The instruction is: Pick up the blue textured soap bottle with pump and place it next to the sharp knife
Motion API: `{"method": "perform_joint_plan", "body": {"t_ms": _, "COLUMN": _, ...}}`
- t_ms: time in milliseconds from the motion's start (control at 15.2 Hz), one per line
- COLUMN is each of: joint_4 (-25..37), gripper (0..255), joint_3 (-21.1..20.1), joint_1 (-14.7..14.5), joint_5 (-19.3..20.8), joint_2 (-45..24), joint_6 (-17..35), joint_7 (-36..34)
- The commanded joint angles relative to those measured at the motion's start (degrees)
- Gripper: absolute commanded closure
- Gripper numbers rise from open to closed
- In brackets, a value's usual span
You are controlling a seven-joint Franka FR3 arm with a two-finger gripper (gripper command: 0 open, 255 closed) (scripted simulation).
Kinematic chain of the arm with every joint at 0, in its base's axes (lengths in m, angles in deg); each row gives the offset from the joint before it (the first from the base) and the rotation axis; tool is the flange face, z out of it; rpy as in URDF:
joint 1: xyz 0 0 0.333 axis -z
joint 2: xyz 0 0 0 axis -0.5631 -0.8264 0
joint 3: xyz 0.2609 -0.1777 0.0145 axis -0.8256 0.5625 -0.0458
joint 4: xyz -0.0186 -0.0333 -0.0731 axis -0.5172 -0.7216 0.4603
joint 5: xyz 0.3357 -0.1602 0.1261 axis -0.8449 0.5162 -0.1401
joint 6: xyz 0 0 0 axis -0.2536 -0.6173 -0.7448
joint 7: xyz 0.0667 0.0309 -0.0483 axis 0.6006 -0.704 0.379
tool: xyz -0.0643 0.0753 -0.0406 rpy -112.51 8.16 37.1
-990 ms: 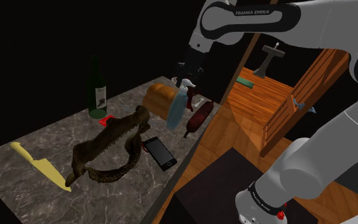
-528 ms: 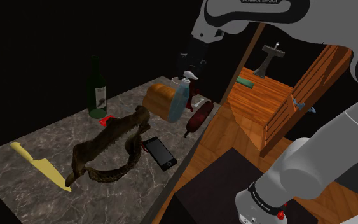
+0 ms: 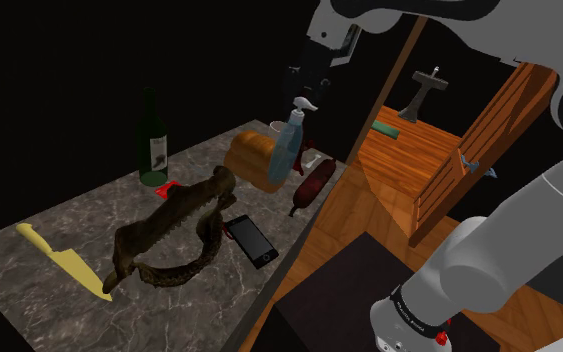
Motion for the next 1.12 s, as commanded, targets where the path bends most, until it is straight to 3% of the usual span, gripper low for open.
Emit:
{"method": "perform_joint_plan", "body": {"t_ms": 0, "joint_4": 1.9, "gripper": 255, "joint_3": 0.0, "joint_1": 0.0, "joint_5": 0.0, "joint_2": -0.2, "joint_6": -1.7, "joint_7": -0.2}}
{"method": "perform_joint_plan", "body": {"t_ms": 1056, "joint_4": 18.6, "gripper": 255, "joint_3": 0.3, "joint_1": 0.1, "joint_5": 0.0, "joint_2": -3.7, "joint_6": -14.7, "joint_7": -1.9}}
